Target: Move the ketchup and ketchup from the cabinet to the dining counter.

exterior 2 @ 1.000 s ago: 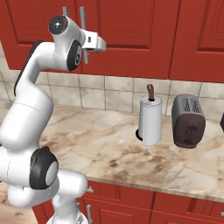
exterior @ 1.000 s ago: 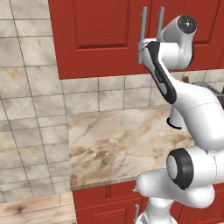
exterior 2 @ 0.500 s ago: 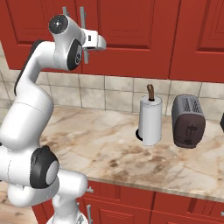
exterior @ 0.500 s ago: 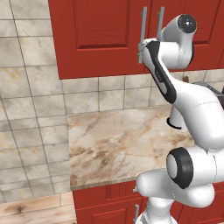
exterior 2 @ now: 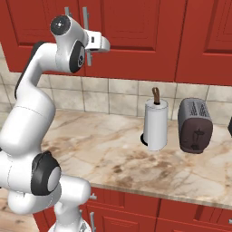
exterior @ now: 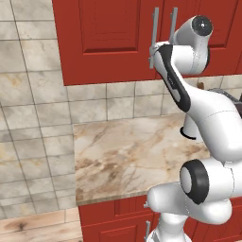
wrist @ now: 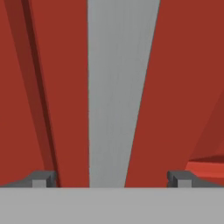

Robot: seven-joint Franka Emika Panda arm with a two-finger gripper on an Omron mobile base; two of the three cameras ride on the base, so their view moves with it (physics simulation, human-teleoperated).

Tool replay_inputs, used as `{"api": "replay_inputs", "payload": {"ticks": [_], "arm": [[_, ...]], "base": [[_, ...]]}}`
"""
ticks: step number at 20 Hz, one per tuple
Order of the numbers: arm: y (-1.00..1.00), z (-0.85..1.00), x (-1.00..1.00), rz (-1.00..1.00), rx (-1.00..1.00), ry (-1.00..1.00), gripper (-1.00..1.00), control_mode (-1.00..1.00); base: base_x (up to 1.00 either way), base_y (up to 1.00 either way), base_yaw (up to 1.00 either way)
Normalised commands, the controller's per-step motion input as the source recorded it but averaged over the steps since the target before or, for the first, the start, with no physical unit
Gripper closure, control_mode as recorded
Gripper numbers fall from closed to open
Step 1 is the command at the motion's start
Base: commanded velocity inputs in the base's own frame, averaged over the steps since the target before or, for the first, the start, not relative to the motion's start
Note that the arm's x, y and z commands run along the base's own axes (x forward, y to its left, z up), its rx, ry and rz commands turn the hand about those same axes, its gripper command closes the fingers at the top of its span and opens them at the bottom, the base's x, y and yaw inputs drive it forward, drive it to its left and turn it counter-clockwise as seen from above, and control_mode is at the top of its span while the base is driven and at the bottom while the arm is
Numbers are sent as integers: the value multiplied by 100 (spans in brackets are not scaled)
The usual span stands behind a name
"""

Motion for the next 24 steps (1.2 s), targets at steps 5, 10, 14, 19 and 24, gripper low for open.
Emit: {"api": "replay_inputs", "payload": {"ticks": [5, 10, 14, 19, 24], "arm": [[0, -3, 0, 0, 1, 3, 100, -100], [0, 0, 0, 0, 0, 0, 100, -100], [0, 0, 0, 0, 0, 0, 100, -100], [-3, -9, 0, 0, -1, 2, 100, -100], [-35, -18, -23, 0, 6, -5, 100, -100]], "base": [[0, 0, 0], [0, 0, 0], [0, 0, 0], [0, 0, 0], [0, 0, 0]]}}
